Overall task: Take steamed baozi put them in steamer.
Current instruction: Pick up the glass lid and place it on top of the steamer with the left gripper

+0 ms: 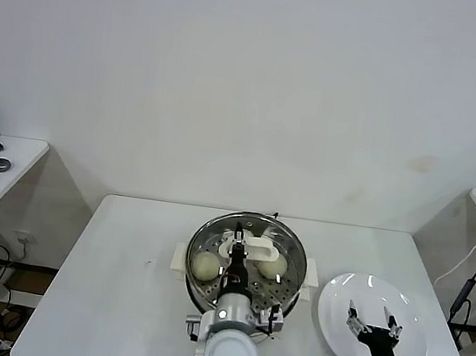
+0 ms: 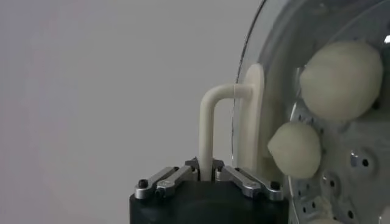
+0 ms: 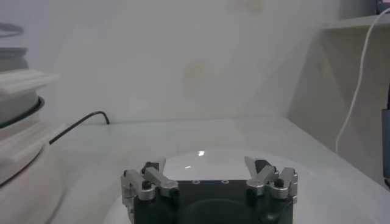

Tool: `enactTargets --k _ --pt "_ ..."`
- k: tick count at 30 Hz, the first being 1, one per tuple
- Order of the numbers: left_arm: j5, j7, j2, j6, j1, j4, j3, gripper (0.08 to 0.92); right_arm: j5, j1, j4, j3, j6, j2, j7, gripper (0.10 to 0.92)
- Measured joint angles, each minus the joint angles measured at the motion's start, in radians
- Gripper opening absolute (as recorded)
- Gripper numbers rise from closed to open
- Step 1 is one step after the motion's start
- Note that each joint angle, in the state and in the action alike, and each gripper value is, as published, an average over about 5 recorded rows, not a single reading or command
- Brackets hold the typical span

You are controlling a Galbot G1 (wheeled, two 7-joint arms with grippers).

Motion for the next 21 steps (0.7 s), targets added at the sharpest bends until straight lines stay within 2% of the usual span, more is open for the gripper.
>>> enactTargets --k 18,21 --pt "-0.007 0.0 0.015 -0.001 0.023 -0.01 0.014 0.177 -0.006 -0.008 0.007 -0.006 0.005 0.008 0.0 0.823" --pt "-0.009 0.004 0.024 -0.006 0.036 -0.025 0.023 0.223 -0.005 -0.01 0.012 -0.007 0.003 0.01 0.0 0.823"
